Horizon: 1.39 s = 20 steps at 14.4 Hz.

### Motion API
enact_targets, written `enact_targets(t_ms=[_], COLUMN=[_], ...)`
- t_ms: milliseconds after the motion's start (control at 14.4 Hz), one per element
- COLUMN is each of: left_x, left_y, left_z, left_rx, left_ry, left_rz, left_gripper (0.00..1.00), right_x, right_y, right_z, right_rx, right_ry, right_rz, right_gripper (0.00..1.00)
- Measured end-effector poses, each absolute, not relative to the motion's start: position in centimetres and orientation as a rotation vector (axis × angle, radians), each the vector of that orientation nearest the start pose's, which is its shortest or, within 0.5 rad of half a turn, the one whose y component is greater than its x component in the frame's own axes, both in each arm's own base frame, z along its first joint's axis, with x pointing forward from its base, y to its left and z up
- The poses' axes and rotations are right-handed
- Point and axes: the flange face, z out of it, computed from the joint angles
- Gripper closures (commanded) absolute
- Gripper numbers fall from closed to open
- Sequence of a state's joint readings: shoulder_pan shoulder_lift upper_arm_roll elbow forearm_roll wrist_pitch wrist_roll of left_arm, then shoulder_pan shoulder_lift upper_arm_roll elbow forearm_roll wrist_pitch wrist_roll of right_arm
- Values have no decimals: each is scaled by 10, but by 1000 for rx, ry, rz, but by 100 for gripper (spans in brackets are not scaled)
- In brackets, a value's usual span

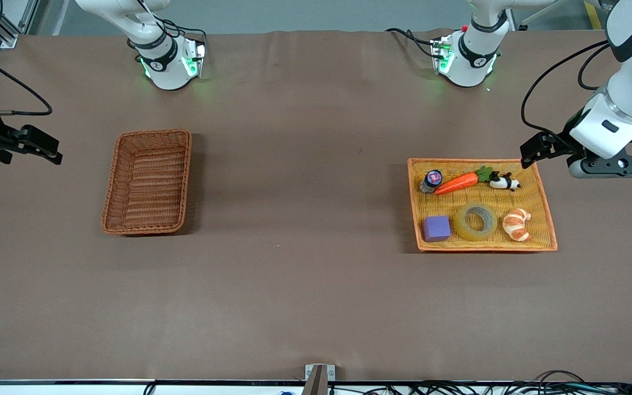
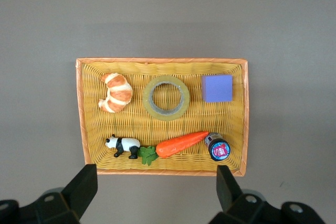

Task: Move tape to another basket
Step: 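Reach the left gripper down to the yellow tape roll in the tray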

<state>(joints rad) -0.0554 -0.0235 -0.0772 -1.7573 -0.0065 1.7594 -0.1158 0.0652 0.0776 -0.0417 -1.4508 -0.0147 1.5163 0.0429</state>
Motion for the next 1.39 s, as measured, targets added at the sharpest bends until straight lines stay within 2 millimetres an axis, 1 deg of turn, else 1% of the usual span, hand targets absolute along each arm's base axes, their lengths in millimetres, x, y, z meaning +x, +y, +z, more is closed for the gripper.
enact_targets(t_ms=[626, 765, 834, 973, 1043, 1321, 1390], left_x=[553, 554, 556, 562, 567, 583, 586], left_y=[-74, -73, -72, -67, -64, -62, -62], left_z=[566, 563, 558, 542, 528, 455, 437], left_rx=[-3149, -3149, -3148, -3147, -3146, -3143, -3141], left_ry=[20, 17, 14, -1, -9, -19, -20], left_rz=[-43, -32, -19, 22, 44, 116, 145], left_gripper=[0, 0, 0, 0, 0, 0, 2], right_x=[572, 572, 572, 572, 572, 572, 571], right_y=[15, 14, 14, 13, 13, 13, 13], right_z=[634, 633, 633, 633, 633, 633, 633], right_rx=[-3159, -3159, -3159, -3159, -3159, -3159, -3159], right_ry=[25, 28, 30, 32, 32, 33, 33], right_rz=[19, 26, 28, 29, 29, 30, 31], right_gripper=[0, 0, 0, 0, 0, 0, 0])
